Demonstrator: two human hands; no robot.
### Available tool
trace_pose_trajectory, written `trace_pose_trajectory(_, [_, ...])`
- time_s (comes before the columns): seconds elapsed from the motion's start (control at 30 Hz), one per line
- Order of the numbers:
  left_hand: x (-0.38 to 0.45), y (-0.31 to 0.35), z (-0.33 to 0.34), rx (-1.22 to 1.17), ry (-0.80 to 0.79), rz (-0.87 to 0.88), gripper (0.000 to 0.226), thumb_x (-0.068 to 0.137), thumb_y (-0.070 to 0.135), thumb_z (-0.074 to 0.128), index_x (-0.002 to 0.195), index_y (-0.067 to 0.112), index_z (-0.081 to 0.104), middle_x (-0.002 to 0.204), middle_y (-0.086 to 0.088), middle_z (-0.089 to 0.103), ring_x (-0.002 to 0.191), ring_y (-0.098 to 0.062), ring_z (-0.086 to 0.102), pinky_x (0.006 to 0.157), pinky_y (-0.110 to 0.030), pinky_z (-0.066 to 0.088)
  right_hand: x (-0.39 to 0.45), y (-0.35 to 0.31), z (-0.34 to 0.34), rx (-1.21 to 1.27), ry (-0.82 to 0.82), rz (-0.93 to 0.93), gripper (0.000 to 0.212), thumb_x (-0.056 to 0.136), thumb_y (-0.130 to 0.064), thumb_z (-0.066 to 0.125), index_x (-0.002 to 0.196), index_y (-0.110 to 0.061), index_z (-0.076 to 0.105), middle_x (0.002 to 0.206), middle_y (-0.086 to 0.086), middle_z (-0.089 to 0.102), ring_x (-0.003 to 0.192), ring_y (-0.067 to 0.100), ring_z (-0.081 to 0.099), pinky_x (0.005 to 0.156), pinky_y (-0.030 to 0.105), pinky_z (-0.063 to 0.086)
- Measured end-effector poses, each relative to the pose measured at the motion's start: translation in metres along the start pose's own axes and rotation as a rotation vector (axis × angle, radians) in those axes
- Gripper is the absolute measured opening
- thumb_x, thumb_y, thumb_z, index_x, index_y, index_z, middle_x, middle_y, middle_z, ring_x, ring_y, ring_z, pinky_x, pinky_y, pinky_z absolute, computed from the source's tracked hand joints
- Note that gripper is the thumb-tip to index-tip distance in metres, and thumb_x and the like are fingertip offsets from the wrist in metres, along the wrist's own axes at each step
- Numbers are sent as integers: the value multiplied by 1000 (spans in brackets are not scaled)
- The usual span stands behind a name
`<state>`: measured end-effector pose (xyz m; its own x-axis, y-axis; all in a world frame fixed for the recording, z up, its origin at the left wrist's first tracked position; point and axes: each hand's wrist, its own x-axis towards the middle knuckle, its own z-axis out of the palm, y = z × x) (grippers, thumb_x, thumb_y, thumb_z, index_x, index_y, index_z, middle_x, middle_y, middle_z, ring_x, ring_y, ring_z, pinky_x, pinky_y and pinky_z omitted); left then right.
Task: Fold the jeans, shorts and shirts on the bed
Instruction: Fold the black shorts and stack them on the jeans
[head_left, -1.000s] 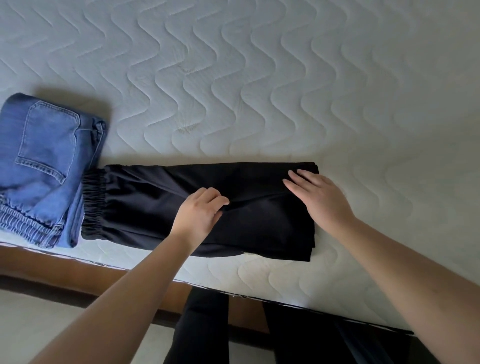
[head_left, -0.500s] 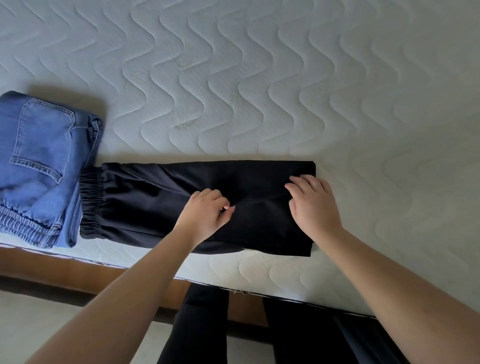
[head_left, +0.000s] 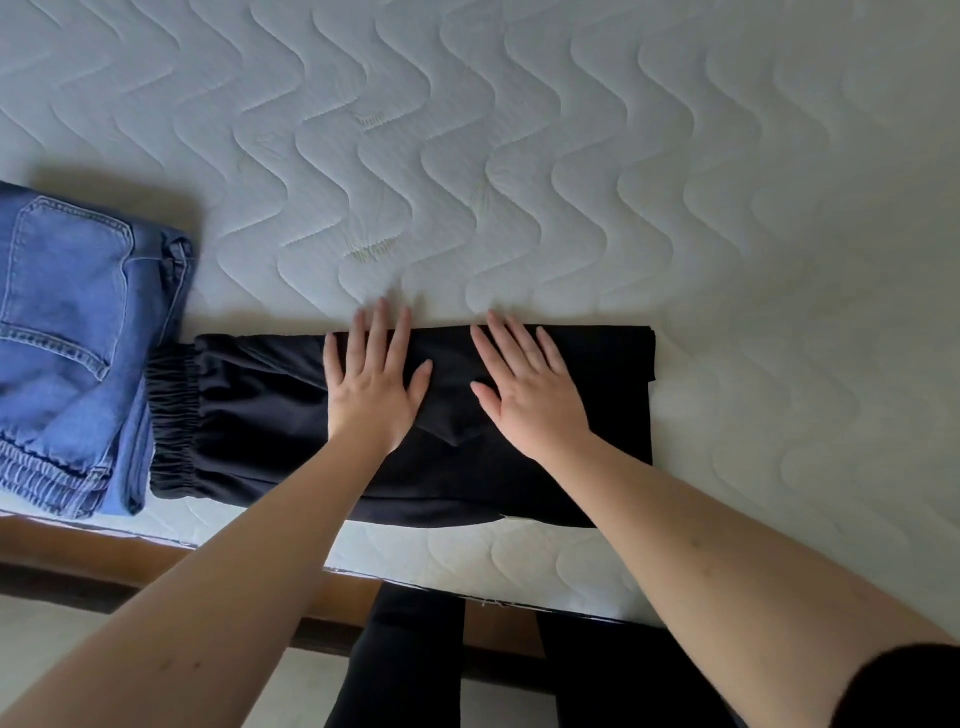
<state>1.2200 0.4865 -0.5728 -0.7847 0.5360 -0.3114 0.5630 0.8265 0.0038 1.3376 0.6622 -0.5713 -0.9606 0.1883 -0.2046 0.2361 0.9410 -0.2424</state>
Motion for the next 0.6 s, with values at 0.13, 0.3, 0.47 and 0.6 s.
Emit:
trace_pose_trajectory(0.13, [-26, -24, 16, 42, 13, -26, 74, 96, 65, 18, 156, 29, -7, 164, -9, -6, 151, -26, -2, 119, -55, 2, -26, 42, 5, -79, -26, 93, 67, 101, -56, 27, 156, -21, 15, 164, 5, 9, 151, 18, 7, 122, 44, 13])
trace_pose_trajectory(0.3, [-37, -24, 11, 93, 37, -13, 74, 96, 63, 14, 157, 23, 1, 164, -12, -1, 151, -29, 4, 120, -52, 3, -57, 76, -10, -89, -48, 285, 72, 98, -64, 23, 157, -23, 12, 164, 4, 9, 151, 21, 8, 121, 48, 11])
trace_pose_trajectory(0.47, [-52, 21, 3, 6, 155, 376, 59, 103, 46, 25, 157, 24, 12, 164, -10, 5, 151, -26, 8, 121, -47, 11, -74, 71, -25, 194, 11, 701, 87, 90, -64, 48, 154, -15, 17, 159, 12, 22, 144, 29, 24, 113, 47, 26])
trace_pose_trajectory(0.6, [-75, 56, 10, -42, 86, 553, 61, 103, 48, 26, 157, 22, 12, 164, -7, 5, 151, -23, 8, 121, -45, 13, -80, 68, -34, 365, 195, 884, 63, 90, -53, 58, 134, -10, 46, 129, 11, 51, 117, 30, 49, 95, 41, 39])
